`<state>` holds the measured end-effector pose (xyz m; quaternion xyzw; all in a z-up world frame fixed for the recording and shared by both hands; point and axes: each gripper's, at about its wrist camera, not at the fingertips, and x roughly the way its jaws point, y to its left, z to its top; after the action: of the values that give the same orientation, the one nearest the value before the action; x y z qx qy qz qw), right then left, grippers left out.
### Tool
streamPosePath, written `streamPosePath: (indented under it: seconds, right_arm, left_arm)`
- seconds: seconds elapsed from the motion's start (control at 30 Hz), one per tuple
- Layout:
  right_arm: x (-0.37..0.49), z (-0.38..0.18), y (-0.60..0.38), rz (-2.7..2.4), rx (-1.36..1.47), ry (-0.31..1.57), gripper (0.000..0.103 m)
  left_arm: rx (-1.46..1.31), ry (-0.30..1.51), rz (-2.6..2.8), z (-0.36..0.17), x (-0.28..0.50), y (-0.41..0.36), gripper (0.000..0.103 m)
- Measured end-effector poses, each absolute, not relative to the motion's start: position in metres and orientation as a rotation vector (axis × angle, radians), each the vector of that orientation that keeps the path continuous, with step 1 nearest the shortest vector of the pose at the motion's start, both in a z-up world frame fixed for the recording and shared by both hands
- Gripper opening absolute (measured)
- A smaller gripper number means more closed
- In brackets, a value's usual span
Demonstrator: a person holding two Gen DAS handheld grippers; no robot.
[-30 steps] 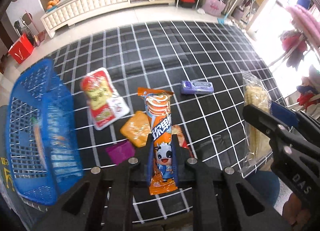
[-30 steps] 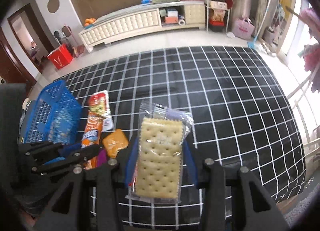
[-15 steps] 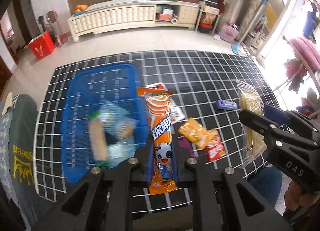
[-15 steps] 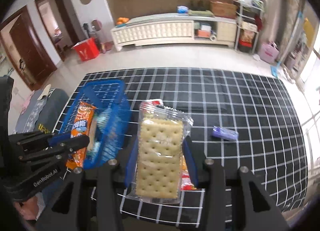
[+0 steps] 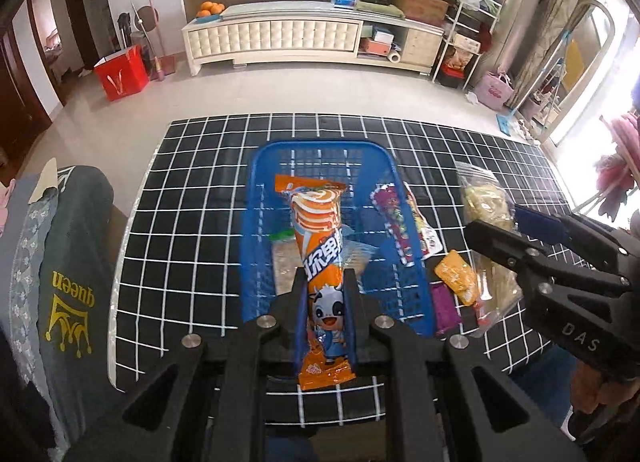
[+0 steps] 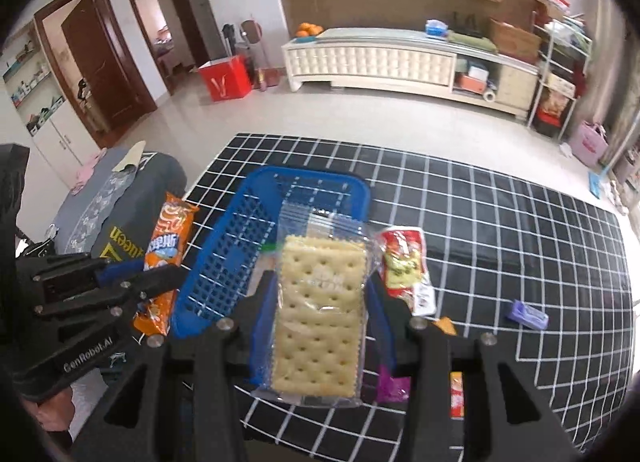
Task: Organize snacks
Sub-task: 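Carry the cracker pack and orange stick snack over the blue basket with both tools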
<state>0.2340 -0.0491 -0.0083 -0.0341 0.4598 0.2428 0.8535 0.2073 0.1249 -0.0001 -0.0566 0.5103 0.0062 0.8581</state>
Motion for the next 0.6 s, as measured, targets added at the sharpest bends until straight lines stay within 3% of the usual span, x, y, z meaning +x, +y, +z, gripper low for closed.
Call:
streamPosePath:
  seconds: [0.6]
  right_arm:
    - [0.269, -0.09, 0.02, 0.557, -0.232, 1.106, 0.049]
  left_arm:
    - [-0.148, 1.208, -0.047, -0.089, 0.264, 0.158, 0.014]
